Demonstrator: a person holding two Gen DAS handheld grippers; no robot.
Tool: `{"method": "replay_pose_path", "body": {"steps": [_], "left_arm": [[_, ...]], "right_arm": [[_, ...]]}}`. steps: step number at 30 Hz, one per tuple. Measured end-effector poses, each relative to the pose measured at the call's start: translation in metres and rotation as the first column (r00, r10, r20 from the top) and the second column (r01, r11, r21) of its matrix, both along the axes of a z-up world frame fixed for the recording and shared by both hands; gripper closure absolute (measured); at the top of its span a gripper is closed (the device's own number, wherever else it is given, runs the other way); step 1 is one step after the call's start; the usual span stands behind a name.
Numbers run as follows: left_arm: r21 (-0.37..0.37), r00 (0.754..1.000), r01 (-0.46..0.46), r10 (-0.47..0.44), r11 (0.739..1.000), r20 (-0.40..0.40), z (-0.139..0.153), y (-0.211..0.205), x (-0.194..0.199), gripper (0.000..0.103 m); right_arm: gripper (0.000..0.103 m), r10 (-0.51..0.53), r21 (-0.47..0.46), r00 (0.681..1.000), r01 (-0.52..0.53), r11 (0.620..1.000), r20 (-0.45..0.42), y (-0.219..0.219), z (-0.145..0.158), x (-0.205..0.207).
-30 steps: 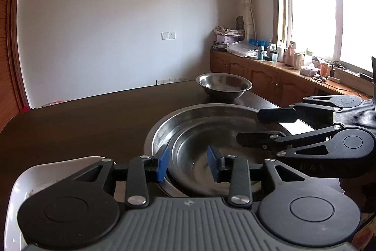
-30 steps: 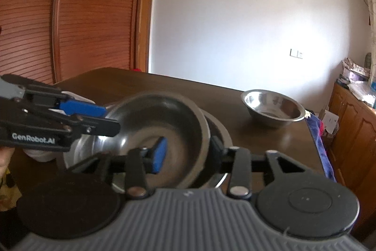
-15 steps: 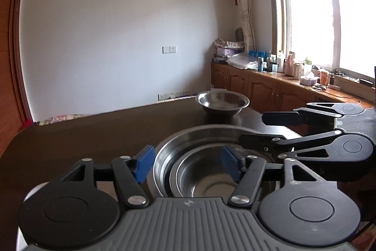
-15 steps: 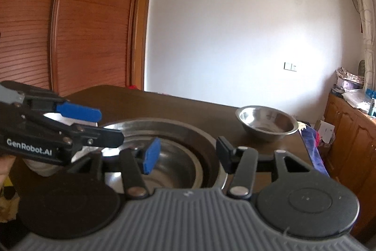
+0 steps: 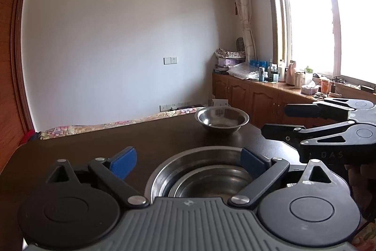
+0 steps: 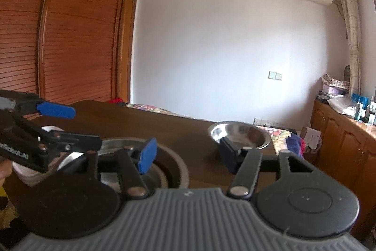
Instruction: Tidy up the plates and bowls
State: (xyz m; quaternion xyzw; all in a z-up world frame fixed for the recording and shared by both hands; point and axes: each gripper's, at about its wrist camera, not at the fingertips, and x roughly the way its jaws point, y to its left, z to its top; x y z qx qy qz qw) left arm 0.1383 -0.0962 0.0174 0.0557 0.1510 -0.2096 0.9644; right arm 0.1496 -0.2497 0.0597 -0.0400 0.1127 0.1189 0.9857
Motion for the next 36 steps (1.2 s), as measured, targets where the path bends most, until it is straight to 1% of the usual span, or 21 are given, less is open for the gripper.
{"method": "replay_pose_path", "body": {"steps": [2,3,5,7,8,11,13,17,20,27,30,33,36], "left_arm": [[0.0,1.0,-0.003,0.003,1.0,0.005,0.002,0.0,0.001,0.0],[0.0,1.0,-0.003,0.003,1.0,0.007,0.002,0.0,0.002,0.0],[-0.003,1.0,-0.003,0.003,1.0,0.01,0.004,0.0,0.004,0.0],[-0.015,1.0,-0.012,0.013,1.0,0.024,0.005,0.001,0.004,0.0],[-0.018,0.999,-0.017,0.017,1.0,0.029,0.006,0.002,0.004,0.0],[-0.023,0.999,-0.025,0.026,0.999,0.04,0.011,0.0,0.006,0.0],[-0.022,0.998,-0.027,0.028,0.999,0.047,0.015,0.0,0.009,0.0],[-0.014,0.998,-0.018,0.019,1.0,0.061,0.022,-0.004,0.016,0.0],[-0.012,0.996,-0.005,0.006,1.0,0.086,0.03,-0.009,0.025,0.0],[0.03,0.995,0.01,-0.013,0.999,0.094,0.045,-0.022,0.057,0.0],[0.033,0.997,0.026,-0.028,0.999,0.07,0.048,-0.029,0.075,0.0],[0.033,0.998,0.052,-0.053,0.998,0.044,0.049,-0.034,0.094,0.0],[0.065,0.997,0.065,-0.067,0.996,0.029,0.047,-0.041,0.11,0.0]], "right_arm": [[0.036,-0.011,-0.008,1.0,0.012,1.0,0.013,-0.002,0.001,0.001],[0.032,-0.016,-0.01,1.0,0.016,1.0,0.017,-0.004,0.002,0.002],[0.024,-0.025,-0.002,0.999,0.025,1.0,0.024,-0.008,0.003,0.004],[0.01,-0.032,0.006,0.999,0.031,0.999,0.033,-0.011,0.003,0.006],[0.008,-0.036,0.006,0.999,0.036,0.999,0.039,-0.013,0.004,0.008],[0.005,-0.043,-0.002,0.998,0.043,0.999,0.052,-0.015,0.003,0.009],[0.0,-0.047,-0.008,0.997,0.048,0.999,0.057,-0.016,0.002,0.011],[0.0,-0.06,-0.023,0.996,0.062,0.998,0.058,-0.019,0.0,0.015],[0.0,-0.072,-0.028,0.996,0.074,0.997,0.057,-0.021,-0.001,0.021],[0.0,-0.085,-0.03,0.996,0.086,0.996,0.034,-0.03,-0.003,0.039],[0.0,-0.096,-0.046,0.995,0.097,0.994,0.033,-0.035,-0.003,0.049],[0.0,-0.098,-0.054,0.995,0.098,0.994,0.015,-0.041,-0.004,0.064],[0.0,-0.099,-0.039,0.995,0.099,0.994,-0.008,-0.05,-0.005,0.078]]}}
